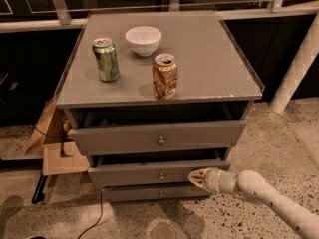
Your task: Close middle drawer
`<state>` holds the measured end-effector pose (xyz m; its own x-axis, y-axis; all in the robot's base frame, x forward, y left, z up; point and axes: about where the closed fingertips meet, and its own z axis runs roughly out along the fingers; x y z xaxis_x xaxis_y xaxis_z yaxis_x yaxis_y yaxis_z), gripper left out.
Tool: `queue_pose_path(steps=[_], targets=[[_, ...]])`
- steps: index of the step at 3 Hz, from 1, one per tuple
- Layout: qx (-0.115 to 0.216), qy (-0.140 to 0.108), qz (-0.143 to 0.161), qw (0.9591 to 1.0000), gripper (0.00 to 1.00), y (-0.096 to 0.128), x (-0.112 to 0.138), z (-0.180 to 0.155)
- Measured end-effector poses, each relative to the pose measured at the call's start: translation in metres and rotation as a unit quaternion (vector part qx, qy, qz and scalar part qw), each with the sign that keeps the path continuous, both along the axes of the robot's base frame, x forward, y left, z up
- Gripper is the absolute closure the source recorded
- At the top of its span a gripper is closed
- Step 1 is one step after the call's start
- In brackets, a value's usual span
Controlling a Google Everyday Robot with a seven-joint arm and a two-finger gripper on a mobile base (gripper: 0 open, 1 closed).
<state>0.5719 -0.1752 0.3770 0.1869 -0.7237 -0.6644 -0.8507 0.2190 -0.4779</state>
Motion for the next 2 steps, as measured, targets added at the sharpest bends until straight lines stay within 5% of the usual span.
queue_pose_path(steps=[2], targets=[[-0.015,-0.004,0.003,0.9999,1.0,0.0041,0.0301,-0.0021]])
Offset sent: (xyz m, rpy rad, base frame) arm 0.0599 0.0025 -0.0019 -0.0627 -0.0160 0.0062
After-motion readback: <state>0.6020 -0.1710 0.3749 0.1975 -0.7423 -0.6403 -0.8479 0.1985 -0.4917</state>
